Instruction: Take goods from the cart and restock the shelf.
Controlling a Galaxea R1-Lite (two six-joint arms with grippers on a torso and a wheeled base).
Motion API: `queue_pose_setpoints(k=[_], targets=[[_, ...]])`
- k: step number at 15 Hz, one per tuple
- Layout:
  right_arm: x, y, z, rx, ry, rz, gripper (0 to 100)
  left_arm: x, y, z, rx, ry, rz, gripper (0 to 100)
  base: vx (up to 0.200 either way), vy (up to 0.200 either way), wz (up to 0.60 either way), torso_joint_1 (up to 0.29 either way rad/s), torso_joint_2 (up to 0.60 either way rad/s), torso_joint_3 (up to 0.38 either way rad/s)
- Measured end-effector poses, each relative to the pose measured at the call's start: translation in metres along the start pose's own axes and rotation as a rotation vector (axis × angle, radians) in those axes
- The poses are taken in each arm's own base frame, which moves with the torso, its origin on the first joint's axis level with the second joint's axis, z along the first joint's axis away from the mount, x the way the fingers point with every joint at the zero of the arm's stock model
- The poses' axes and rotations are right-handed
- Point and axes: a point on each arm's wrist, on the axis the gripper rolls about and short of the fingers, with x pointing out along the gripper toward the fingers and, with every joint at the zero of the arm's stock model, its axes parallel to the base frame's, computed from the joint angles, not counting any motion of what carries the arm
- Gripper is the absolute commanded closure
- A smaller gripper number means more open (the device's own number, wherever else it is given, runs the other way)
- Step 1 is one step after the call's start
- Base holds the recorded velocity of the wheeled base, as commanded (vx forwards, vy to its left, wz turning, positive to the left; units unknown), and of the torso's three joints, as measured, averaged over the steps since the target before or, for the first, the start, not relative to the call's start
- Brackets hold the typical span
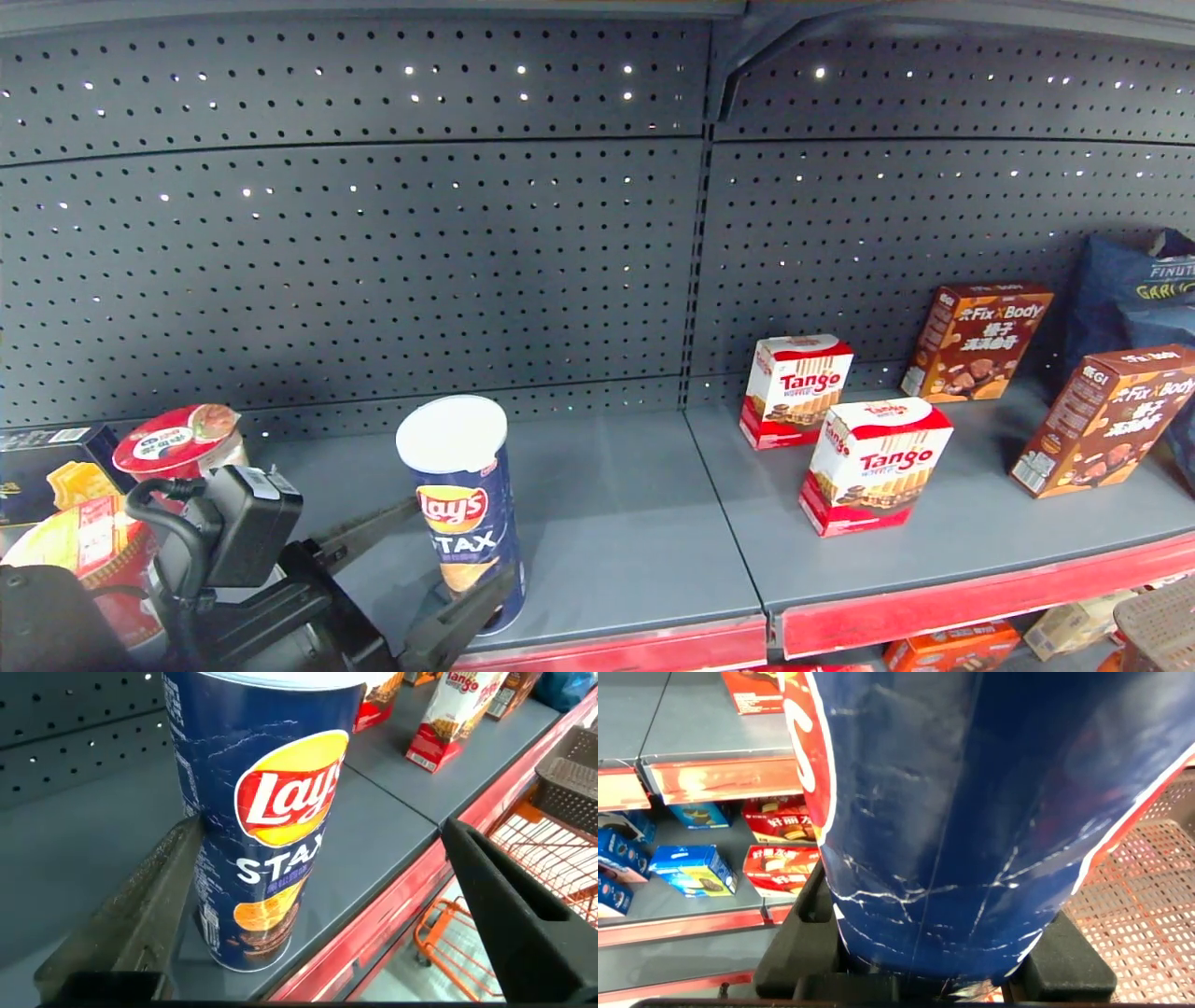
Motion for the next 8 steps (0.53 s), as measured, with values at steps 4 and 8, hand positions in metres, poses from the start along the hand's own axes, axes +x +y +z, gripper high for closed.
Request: queue_pose_setpoints(k=[4,8], targets=[[0.0,0.0,-0.002,0.0,0.001,0.001,100,-0.002,0.003,0.0,-0.002,-0.004,0.016,0,0.0,0.0,0.0,0.0,0.0,0.0],[0.0,0.0,-0.002,0.0,0.001,0.0,100,-0.006,0.015,0.004,-0.01,-0.028,0.087,0,0.0,0.0,0.0,0.0,0.0,0.0]])
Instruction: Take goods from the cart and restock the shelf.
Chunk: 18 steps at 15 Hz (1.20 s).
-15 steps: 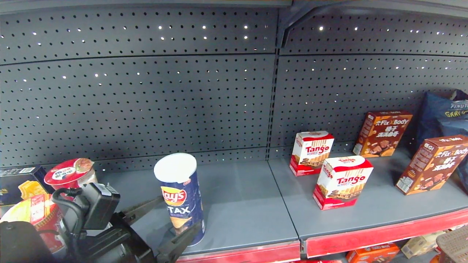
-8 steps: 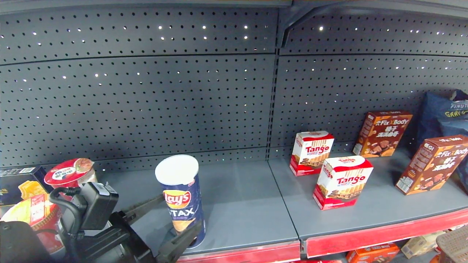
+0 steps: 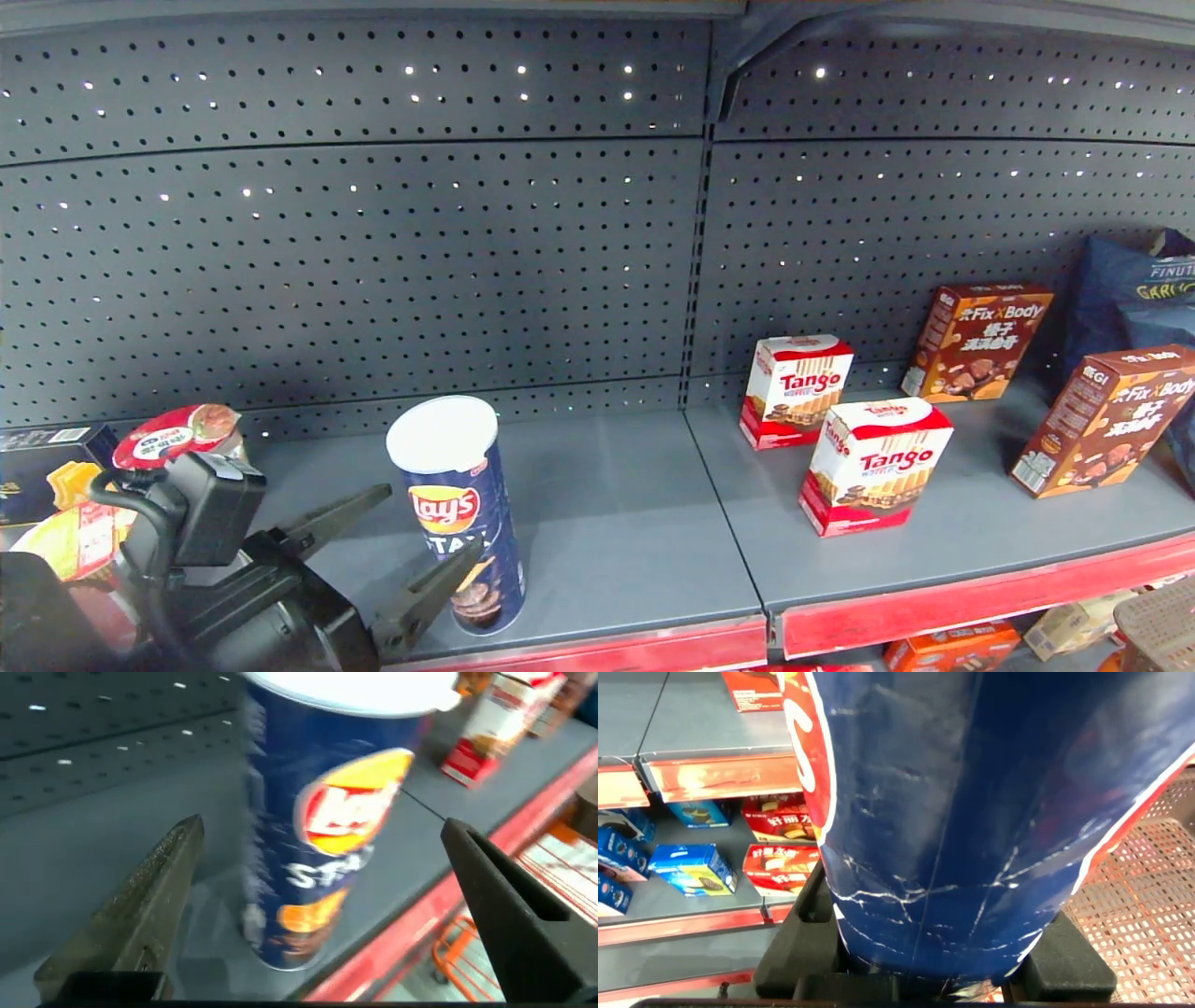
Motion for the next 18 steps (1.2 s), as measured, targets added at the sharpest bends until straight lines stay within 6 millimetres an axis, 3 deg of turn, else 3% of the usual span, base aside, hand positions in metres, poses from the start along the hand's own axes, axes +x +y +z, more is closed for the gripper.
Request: queue_pose_setpoints(k=[6,18], targets=[[0.001,0.0,-0.001,0.0,0.001,0.001,100,-0.017,0.005,0.006,-0.002,-0.01,0.036,0,0.0,0.0,0.0,0.0,0.0,0.0],[-0.003,0.0,-0.003,-0.001,-0.025,-0.005,100,-0.08,0.007,0.02,0.046,-0.017,0.168,0,0.0,0.0,0.0,0.0,0.0,0.0]])
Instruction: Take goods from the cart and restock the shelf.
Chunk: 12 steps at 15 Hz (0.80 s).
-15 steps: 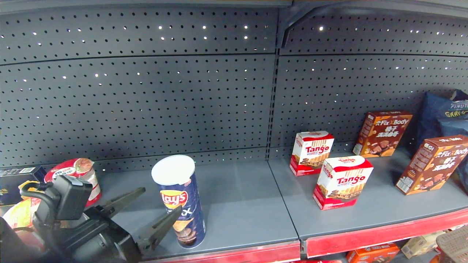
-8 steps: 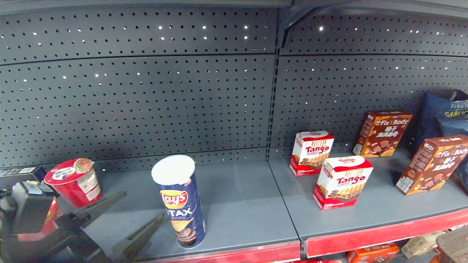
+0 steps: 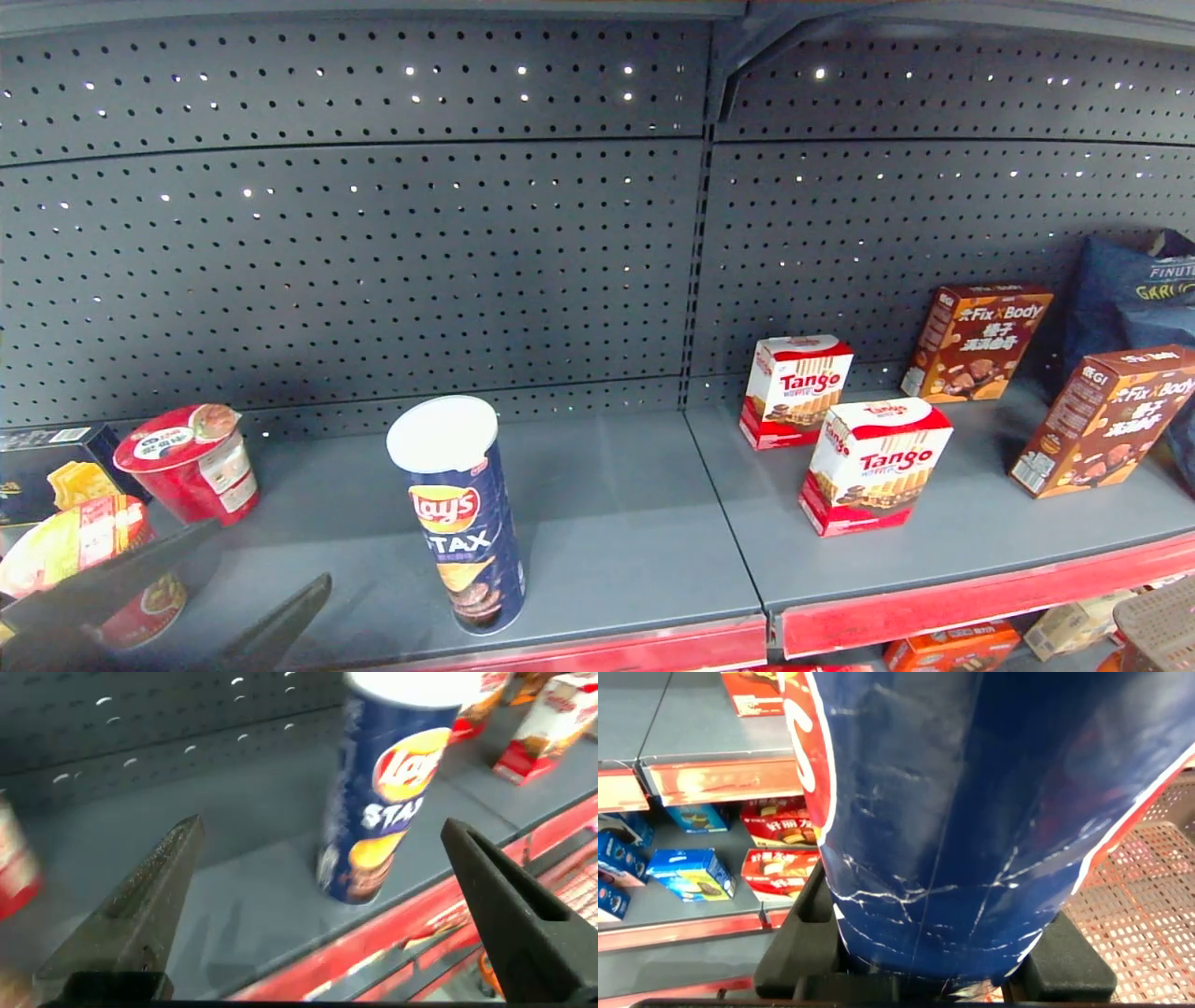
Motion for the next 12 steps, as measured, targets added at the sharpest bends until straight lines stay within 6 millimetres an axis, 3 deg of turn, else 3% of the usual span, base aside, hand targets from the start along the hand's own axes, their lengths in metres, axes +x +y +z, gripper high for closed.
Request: queue_pose_setpoints(k=[6,12], targets=[[-0.008,0.001,-0.004,-0.003,-0.064,-0.005,100,-0.041,0.005,0.0,0.039,-0.06,0.155,0,0.0,0.0,0.0,0.0,0.0,0.0],[-0.014,0.001,-0.007,-0.003,-0.125,-0.009,100,-0.077,0.01,-0.028,0.068,-0.024,0.189,0,0.0,0.0,0.0,0.0,0.0,0.0]])
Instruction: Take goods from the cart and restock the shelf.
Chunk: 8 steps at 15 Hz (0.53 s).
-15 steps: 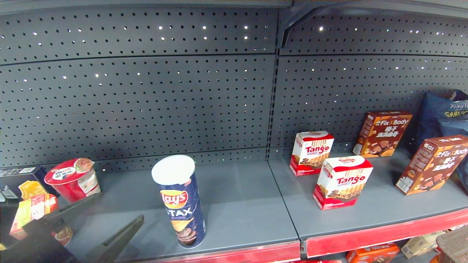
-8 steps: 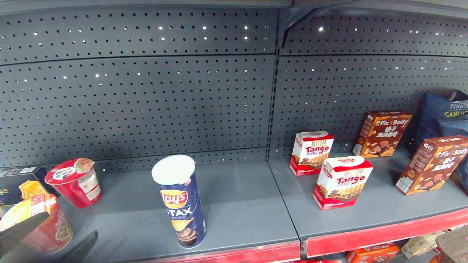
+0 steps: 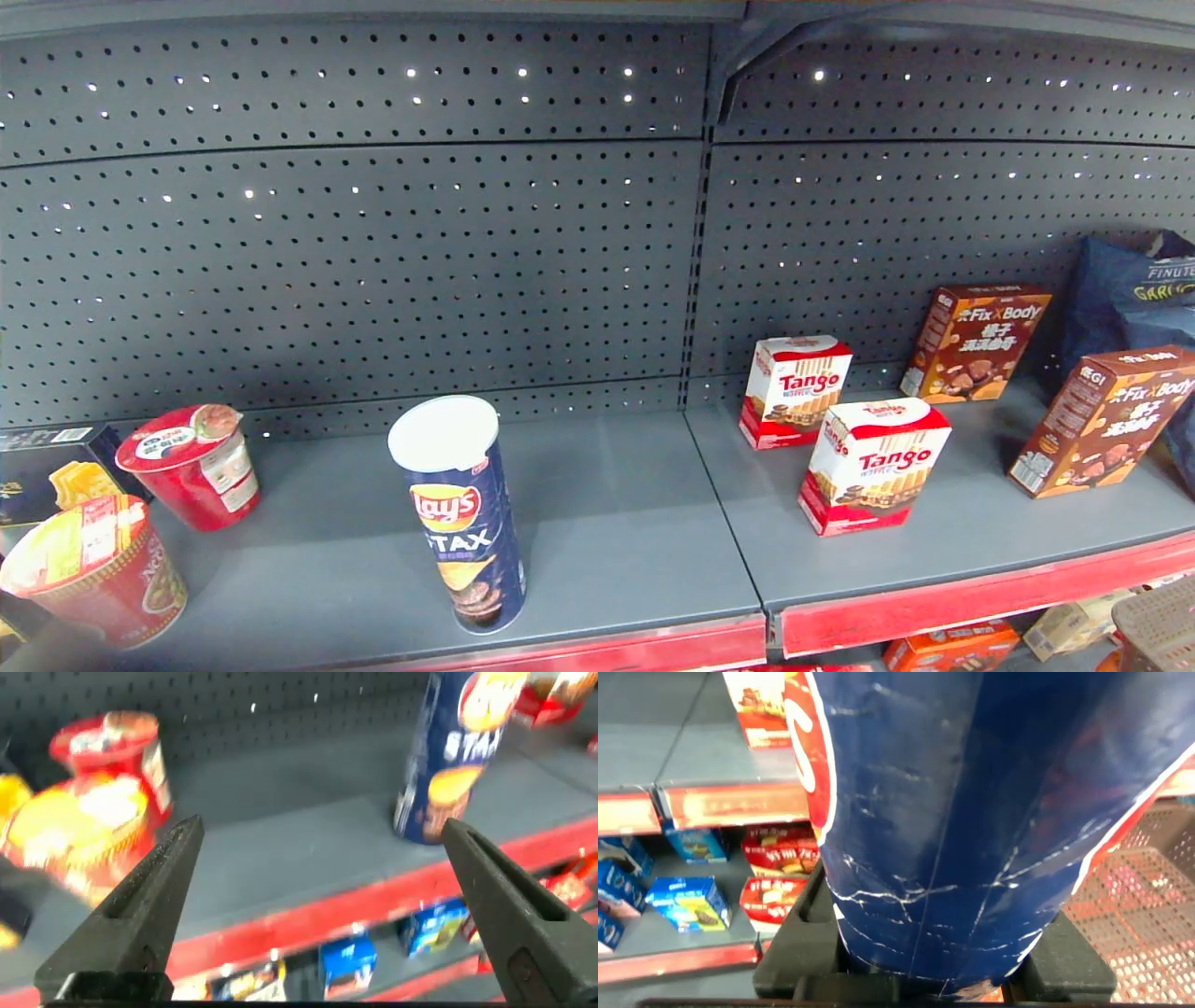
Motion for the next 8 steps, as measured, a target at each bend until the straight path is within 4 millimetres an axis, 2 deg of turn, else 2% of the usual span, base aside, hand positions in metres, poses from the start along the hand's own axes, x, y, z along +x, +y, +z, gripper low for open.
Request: queue_pose_setpoints(k=[5,8], targets=[[-0.006,-0.001,0.009,0.0,-0.04,-0.003,100,-0.033,0.009,-0.04,0.012,0.067,0.01,0,0.0,0.0,0.0,0.0,0.0,0.0],[-0.007,-0.001,0.01,-0.002,-0.045,-0.003,100,-0.036,0.009,-0.048,-0.002,0.011,-0.037,0,0.0,0.0,0.0,0.0,0.0,0.0]])
